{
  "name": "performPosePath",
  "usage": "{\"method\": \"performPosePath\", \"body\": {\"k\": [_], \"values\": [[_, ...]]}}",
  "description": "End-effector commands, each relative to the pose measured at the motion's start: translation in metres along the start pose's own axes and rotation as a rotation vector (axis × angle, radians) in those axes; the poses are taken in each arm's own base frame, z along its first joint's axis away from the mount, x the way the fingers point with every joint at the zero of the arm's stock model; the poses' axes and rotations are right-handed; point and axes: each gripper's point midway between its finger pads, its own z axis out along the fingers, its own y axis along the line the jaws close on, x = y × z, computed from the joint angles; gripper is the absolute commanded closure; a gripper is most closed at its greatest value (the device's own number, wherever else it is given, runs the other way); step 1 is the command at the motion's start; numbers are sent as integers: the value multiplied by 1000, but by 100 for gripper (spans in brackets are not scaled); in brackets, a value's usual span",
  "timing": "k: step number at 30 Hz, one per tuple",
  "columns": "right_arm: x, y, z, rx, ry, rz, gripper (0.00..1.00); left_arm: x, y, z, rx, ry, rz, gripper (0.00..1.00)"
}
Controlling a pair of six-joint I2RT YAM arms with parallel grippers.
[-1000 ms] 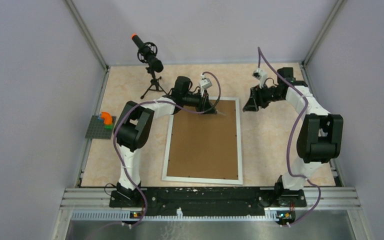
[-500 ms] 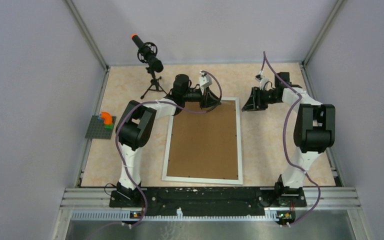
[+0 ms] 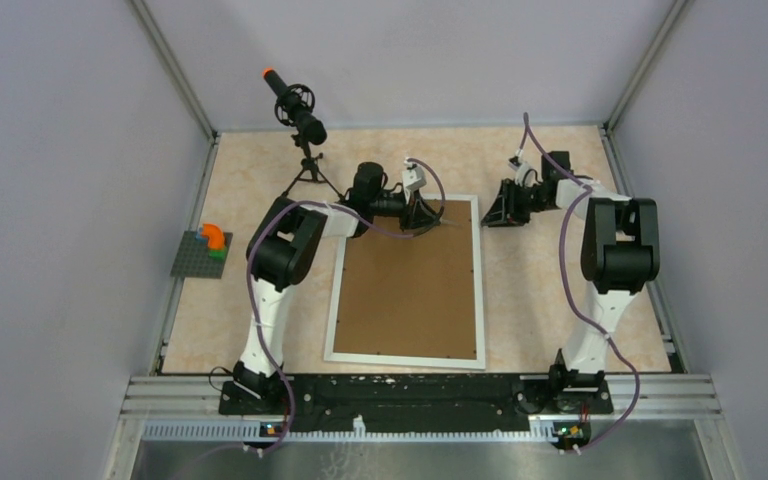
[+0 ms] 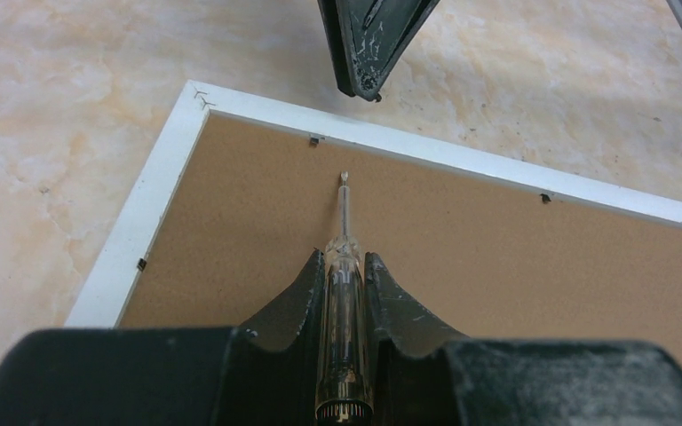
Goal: Take the photo out of the frame
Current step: Release the photo frame item from the photo frame.
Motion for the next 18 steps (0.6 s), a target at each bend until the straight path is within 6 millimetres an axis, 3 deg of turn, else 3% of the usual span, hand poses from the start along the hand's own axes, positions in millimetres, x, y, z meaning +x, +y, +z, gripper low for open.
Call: {"method": "performPosePath", "body": {"k": [1, 6, 13, 18], "values": [[-4, -5, 10, 9, -15, 4, 69, -8, 8, 4, 8, -21, 62, 100], [2, -1, 25, -2, 15, 0, 71, -3, 14, 7, -7, -11, 36, 100], [3, -1, 32, 1, 28, 0, 73, 1, 15, 13, -28, 27, 54, 100], [2, -1, 36, 7, 35, -9, 79, 3, 22, 18, -35, 52, 30, 100]]}}
